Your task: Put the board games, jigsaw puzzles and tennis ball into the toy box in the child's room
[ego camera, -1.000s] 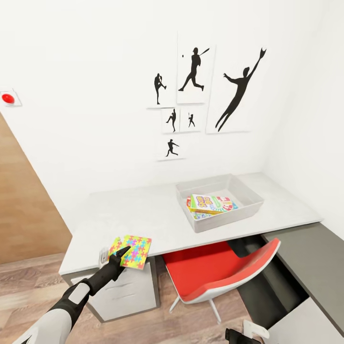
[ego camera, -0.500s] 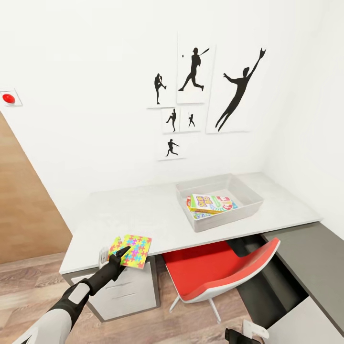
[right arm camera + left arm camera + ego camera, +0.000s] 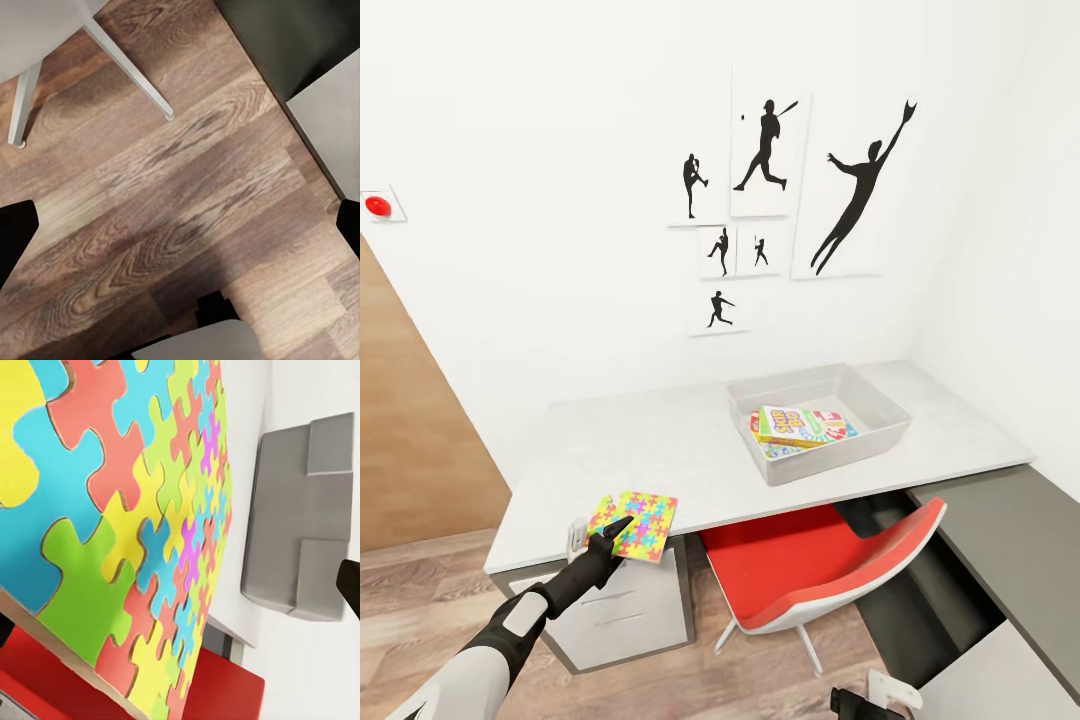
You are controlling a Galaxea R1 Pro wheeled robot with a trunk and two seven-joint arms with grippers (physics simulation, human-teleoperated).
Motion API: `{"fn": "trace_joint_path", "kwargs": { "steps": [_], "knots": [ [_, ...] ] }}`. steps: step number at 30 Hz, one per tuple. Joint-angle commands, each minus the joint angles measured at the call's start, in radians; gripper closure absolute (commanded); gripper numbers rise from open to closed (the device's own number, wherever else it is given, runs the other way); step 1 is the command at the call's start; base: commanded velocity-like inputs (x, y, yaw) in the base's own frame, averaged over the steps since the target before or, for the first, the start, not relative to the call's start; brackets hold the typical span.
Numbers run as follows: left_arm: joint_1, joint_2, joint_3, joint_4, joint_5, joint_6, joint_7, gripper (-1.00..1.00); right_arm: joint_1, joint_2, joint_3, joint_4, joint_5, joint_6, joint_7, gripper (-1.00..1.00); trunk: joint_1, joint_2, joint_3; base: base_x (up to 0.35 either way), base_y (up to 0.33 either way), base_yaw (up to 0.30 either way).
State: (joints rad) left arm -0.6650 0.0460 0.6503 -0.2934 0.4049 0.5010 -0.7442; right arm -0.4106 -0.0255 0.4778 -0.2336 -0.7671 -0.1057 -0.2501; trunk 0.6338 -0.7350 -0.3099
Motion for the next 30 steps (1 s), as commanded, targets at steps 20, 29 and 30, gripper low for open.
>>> {"fn": "trace_joint_path", "kwargs": {
  "steps": [20, 29, 30],
  "knots": [
    [-0.001, 0.0, 0.005, -0.001, 0.006, 0.006, -0.015, 1.0, -0.001, 0.002, 0.008, -0.001, -0.011, -0.003, -0.005, -1.0, 0.0, -0.001, -0.001, 0.0, 0.0, 0.0],
    [-0.001, 0.0, 0.005, -0.001, 0.006, 0.007, -0.016, 1.0, -0.001, 0.003, 0.009, -0.001, -0.01, -0.003, -0.006, -1.0, 0.0, -0.001, -0.001, 0.0, 0.0, 0.0],
    [-0.001, 0.0, 0.005, -0.001, 0.006, 0.007, -0.016, 1.0, -0.001, 0.003, 0.009, -0.001, -0.01, -0.003, -0.006, -1.0, 0.0, -0.001, -0.001, 0.0, 0.0, 0.0]
  ]
}}
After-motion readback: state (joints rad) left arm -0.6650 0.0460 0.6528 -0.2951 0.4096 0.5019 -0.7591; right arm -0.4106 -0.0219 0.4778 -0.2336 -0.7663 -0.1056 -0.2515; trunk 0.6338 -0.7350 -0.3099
